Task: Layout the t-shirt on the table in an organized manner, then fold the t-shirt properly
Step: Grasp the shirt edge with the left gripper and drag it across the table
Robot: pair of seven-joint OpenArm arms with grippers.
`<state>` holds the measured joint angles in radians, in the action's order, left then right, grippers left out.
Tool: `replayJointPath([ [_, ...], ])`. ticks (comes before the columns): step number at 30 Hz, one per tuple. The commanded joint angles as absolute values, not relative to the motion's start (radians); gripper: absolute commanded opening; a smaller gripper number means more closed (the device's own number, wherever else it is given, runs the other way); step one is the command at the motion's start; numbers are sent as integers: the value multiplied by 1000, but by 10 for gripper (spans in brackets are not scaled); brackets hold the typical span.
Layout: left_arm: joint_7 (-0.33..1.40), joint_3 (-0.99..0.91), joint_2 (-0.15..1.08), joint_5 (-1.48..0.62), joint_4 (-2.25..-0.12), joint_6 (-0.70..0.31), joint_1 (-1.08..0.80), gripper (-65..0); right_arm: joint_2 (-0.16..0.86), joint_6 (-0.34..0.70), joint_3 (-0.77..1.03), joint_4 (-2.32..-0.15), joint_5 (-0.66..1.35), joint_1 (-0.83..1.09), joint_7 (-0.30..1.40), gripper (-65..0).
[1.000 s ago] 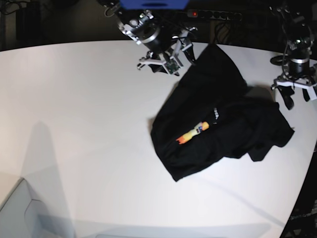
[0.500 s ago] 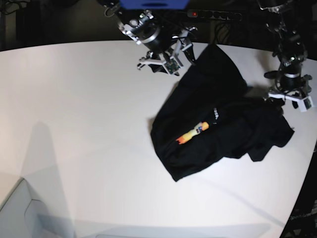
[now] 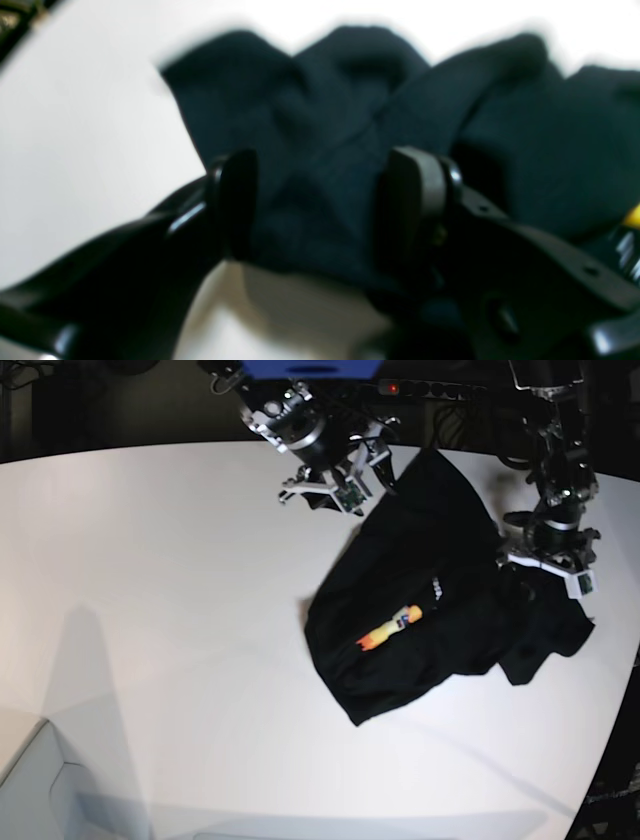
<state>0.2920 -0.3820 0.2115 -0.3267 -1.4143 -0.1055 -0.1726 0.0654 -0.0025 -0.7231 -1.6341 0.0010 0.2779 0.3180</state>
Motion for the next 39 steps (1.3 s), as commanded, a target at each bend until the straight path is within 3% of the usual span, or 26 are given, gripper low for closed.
replayJointPath([
  [1, 268, -383, 228, -332, -1426, -107, -159, -327, 48, -12, -731, -1649, 1, 278, 297, -302],
  [3, 271, -384, 223, -331, -1426, -107, -142, -456, 48, -12, -731, -1649, 1, 278, 297, -302],
  [5, 271, -387, 223, -334, -1426, -105, -142, -628, 48, -12, -731, -1649, 1, 278, 297, -302],
  [6, 271, -389, 222, -334, -1437, -101, -142, -650, 48, -12, -731, -1649, 1, 278, 297, -302],
  [9, 271, -390, 220, -334, -1486, -99, -142, -617, 48, -12, -731, -1649, 1, 277, 297, -302],
  [11, 272, -390, 220, -334, -1550, -99, -137, -650, 50, -12, -731, -1649, 1, 275, 297, -302],
  [15, 272, -380, 222, -326, -1690, -99, -125, -646, 50, -12, -731, -1643, 1, 263, 298, -302],
  [21, 358, -298, 231, -323, -1751, -97, 77, -646, 50, -12, -734, -1607, 1, 259, 298, -302],
  [26, 565, -174, 220, -323, -1644, -96, 328, -642, 50, -12, -733, -1607, 1, 265, 298, -302],
  [31, 605, -39, 220, -323, -1403, -96, 509, -641, 65, -12, -733, -1607, 1, 266, 298, -302],
  [36, 598, -42, 229, -325, -1313, -96, 527, -635, 70, -12, -731, -1613, 1, 266, 298, -302],
  [39, 595, -65, 232, -325, -1285, -96, 527, -563, 71, -12, -731, -1613, 1, 263, 298, -302],
])
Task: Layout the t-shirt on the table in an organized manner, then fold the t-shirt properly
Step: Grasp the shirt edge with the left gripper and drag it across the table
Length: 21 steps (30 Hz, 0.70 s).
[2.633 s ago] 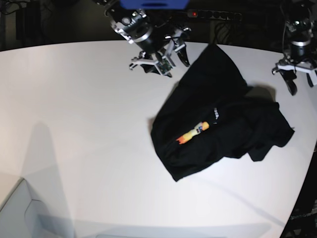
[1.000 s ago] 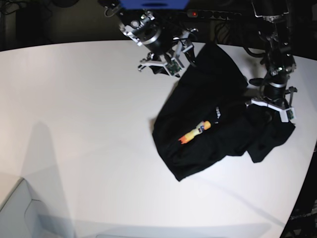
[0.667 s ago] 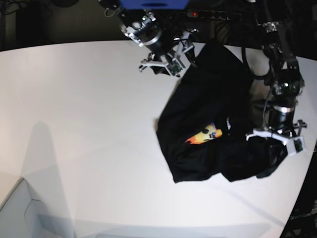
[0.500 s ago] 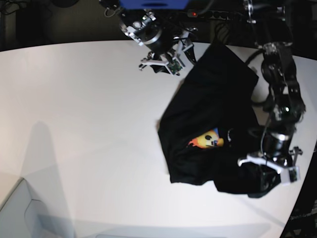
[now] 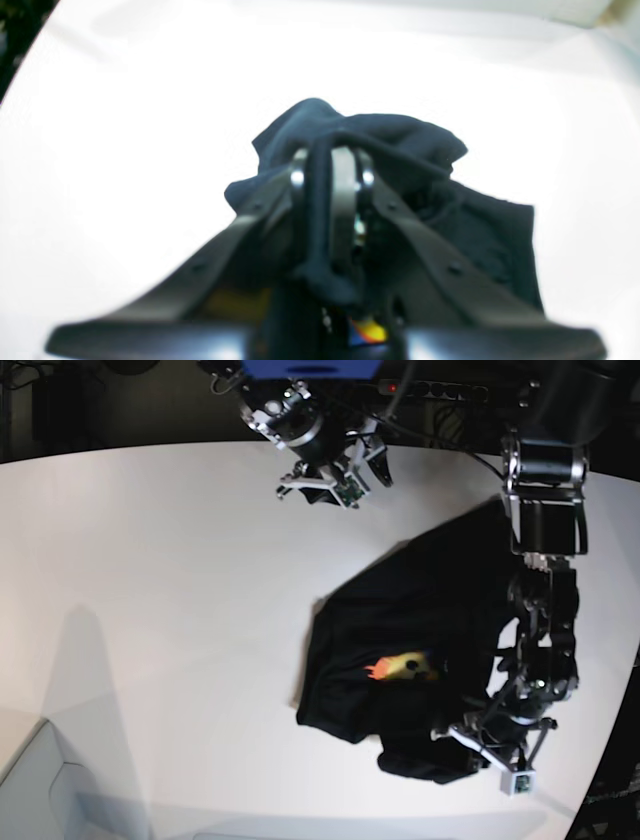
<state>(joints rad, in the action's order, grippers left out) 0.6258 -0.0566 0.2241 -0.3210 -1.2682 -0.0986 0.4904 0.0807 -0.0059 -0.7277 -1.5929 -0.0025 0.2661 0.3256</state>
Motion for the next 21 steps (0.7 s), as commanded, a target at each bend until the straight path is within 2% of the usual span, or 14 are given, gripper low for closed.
replayJointPath([
  [1, 601, -88, 232, -325, -1274, -97, 527, -525, 71, -12, -731, -1613, 1, 262, 298, -302],
  [2, 605, -113, 234, -326, -1268, -99, 527, -478, 71, -12, -731, -1613, 1, 260, 298, -302],
  [7, 605, -206, 236, -332, -1276, -102, 496, -127, 71, -12, -731, -1613, 1, 255, 294, -302],
  [9, 605, -237, 237, -332, -1311, -104, 469, -24, 71, -13, -730, -1615, 1, 240, 294, -302],
  [10, 605, -255, 237, -332, -1340, -104, 446, 0, 71, -13, -730, -1615, 1, 229, 297, -302],
  [21, 605, -449, 237, -332, -1583, -104, 38, 0, 64, -13, -565, -1584, 7, 56, 300, -298],
])
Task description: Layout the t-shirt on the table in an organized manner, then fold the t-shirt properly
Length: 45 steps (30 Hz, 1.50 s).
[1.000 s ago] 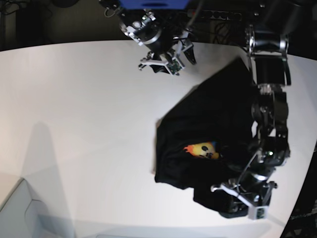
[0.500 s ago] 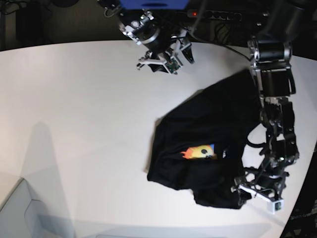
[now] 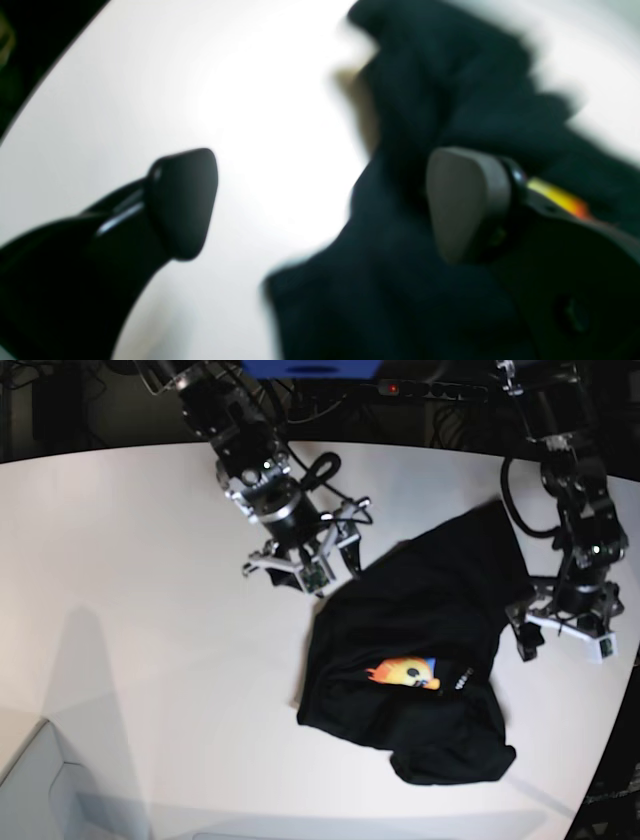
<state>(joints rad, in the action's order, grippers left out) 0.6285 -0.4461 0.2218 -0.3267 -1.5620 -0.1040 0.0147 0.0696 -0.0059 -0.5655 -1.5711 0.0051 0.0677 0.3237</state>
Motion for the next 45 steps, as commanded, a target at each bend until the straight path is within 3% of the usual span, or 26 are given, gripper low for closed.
replayJointPath([
  [1, 605, -469, 237, -332, -1586, -104, 4, 0, 62, -13, -550, -1563, 7, 30, 300, -298],
  [5, 605, -513, 237, -328, -1589, -104, -96, 0, 1, -8, -426, -1474, 68, -31, 300, -289],
  [11, 605, -572, 234, -329, -1592, -104, -166, 0, -38, -7, -354, -1353, 209, -114, 297, -209],
  [17, 607, -619, 231, -331, -1592, -104, -188, 0, -53, -7, -395, -1345, 246, -131, 297, -206],
  [26, 607, -631, 229, -332, -1598, -104, -189, 0, -88, -7, -397, -1165, 248, -183, 291, -218],
  [29, 607, -631, 229, -332, -1615, -104, -189, 0, -84, -7, -404, -1167, 248, -180, 291, -329],
  [33, 607, -631, 228, -332, -1641, -104, -185, 0, -73, -10, -395, -1167, 246, -177, 297, -650],
  [39, 605, -625, 228, -334, -1687, -104, -180, 0, 25, -12, -348, -1383, 248, -41, 292, -650],
  [45, 605, -622, 189, -332, -1676, -104, -107, 0, 102, -10, -157, -1647, 248, 111, 292, -650],
])
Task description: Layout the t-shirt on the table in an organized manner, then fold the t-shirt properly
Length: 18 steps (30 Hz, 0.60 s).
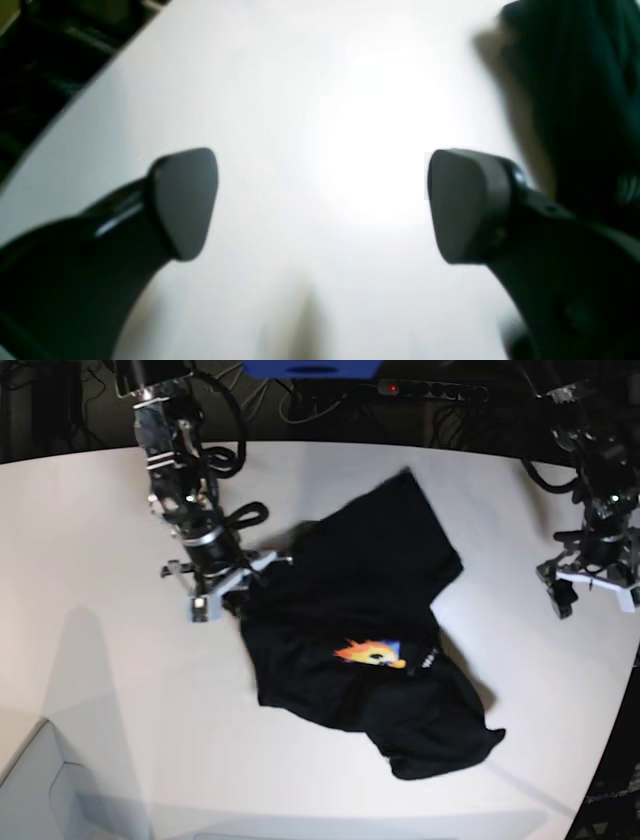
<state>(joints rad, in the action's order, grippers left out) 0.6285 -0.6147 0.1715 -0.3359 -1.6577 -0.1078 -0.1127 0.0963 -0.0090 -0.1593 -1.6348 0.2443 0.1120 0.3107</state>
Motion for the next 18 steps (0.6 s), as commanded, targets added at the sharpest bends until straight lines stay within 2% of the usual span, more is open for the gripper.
replayJointPath([
  [1, 605, -622, 183, -334, -1675, -104, -101, 0, 104, -8, -122, -1652, 248, 124, 292, -650],
  [7, 605, -545, 151, -326, -1675, -104, -44, 0, 104, -10, 79, -1575, 246, 128, 298, -650],
  [18, 596, -383, 147, -325, -1669, -102, 27, 0, 101, -12, 260, -1526, 245, 113, 300, -650],
])
